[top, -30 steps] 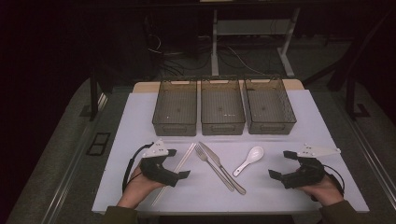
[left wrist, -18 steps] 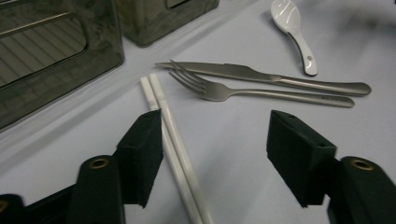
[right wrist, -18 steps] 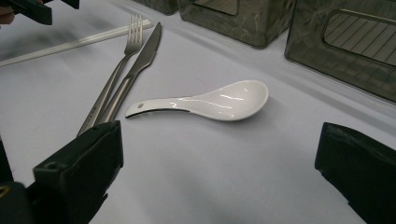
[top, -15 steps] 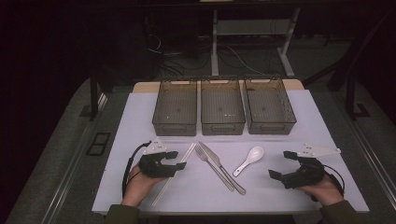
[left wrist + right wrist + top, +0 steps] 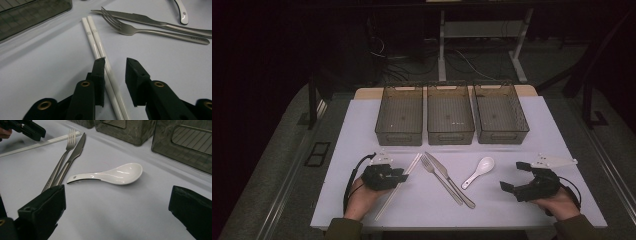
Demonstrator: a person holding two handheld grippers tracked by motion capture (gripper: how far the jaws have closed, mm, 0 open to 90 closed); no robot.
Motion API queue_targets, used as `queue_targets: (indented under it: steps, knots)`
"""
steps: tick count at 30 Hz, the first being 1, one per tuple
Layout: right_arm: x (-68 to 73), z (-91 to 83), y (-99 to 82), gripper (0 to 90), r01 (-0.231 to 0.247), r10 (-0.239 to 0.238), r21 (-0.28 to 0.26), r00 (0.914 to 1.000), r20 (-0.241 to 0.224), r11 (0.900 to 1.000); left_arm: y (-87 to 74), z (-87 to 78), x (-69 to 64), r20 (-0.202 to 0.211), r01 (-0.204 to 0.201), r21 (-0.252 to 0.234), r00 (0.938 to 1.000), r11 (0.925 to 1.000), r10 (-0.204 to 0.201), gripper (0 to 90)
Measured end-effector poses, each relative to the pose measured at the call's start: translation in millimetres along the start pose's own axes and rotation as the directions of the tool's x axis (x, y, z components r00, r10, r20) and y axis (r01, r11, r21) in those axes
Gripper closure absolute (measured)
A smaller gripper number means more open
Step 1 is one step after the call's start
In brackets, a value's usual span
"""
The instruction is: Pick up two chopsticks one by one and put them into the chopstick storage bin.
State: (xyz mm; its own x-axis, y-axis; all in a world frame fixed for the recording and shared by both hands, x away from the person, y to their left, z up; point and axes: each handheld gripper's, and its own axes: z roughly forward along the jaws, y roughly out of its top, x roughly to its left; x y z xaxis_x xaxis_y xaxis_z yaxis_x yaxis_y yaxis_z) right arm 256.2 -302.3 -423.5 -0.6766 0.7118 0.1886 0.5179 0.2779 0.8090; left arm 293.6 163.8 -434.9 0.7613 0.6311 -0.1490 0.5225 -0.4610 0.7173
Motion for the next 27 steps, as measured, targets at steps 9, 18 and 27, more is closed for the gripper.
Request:
queue_targets:
  steps: [9, 18, 27]
  knots:
    - [-0.4, -0.3, 0.0, 1.1, -0.007, 0.007, 0.001, 1.0000, 0.004, 1.0000, -2.1, 2.0, 2.6, -0.008, 0.012, 0.034, 0.9999, 0.9993, -0.011, 76.0]
    - [-0.7, -0.6, 0.0, 1.1, -0.008, 0.008, 0.003, 0.9999, 0.008, 1.0000, -2.8, 3.2, 3.5, -0.018, 0.010, 0.059, 0.9998, 0.9982, -0.009, 78.6]
    - [-1.1, -0.8, -0.1, 1.1, -0.006, 0.006, 0.000, 0.9999, 0.010, 1.0000, -3.2, 3.0, 5.0, -0.020, 0.005, 0.073, 0.9998, 0.9973, -0.003, 80.4]
